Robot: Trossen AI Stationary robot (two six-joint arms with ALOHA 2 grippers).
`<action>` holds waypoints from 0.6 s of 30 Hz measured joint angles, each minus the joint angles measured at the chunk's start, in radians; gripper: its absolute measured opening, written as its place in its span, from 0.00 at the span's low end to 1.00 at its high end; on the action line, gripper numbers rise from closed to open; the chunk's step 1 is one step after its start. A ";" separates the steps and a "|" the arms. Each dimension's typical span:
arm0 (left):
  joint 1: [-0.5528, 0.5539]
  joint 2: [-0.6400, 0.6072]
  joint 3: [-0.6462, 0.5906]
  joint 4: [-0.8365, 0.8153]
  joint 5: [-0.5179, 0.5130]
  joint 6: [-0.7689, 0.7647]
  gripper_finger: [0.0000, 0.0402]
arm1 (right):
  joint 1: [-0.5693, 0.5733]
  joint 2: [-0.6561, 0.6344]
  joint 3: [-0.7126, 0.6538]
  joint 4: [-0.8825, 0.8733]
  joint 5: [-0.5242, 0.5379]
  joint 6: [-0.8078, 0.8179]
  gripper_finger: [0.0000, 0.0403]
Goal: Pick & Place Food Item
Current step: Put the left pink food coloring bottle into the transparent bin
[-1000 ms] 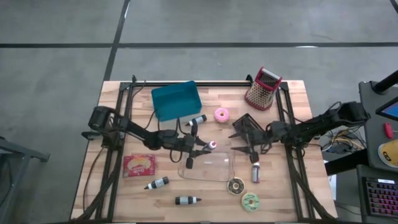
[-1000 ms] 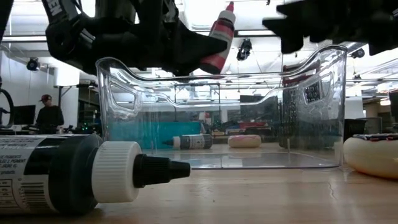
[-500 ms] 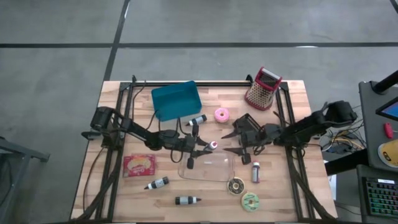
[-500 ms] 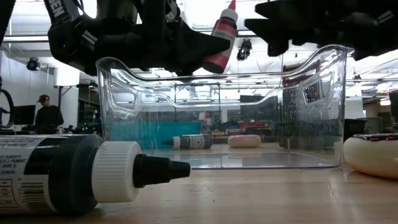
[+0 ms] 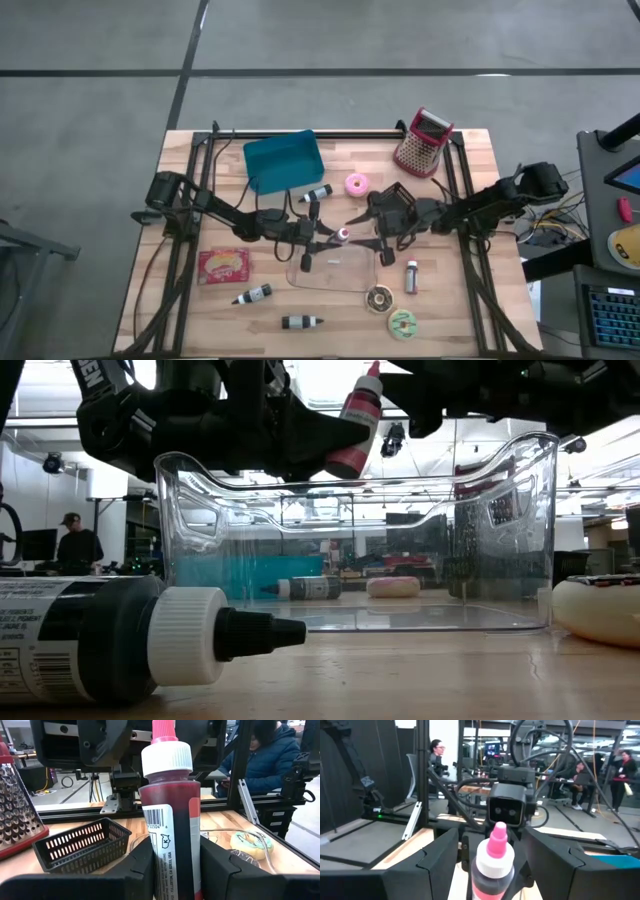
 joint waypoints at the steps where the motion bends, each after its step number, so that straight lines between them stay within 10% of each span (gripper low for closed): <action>1: 0.000 0.000 0.000 0.000 0.000 0.002 0.28 | 0.000 0.001 0.001 -0.004 -0.001 0.000 0.54; 18: 0.000 0.000 0.000 -0.003 0.000 0.004 0.28 | 0.000 0.108 0.067 -0.005 -0.011 0.007 0.46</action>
